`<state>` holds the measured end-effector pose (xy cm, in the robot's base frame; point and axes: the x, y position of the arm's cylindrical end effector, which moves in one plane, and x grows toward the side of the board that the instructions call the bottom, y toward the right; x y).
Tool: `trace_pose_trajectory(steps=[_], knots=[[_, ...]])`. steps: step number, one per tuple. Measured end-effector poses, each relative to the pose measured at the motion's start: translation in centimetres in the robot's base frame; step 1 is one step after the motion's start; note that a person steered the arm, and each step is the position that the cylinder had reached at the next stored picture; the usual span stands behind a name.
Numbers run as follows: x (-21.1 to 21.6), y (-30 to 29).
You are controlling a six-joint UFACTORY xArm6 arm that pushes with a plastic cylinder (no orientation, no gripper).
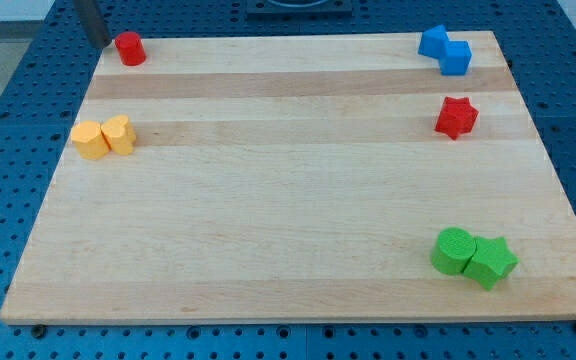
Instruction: Push the red circle to the left of the red star
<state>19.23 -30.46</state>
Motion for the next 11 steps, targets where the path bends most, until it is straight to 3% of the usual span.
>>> trace_pose_trajectory(steps=[3, 6, 10, 11], knots=[[1.9, 8.2], [6.7, 16.6], [14.6, 16.4], [16.6, 19.2]])
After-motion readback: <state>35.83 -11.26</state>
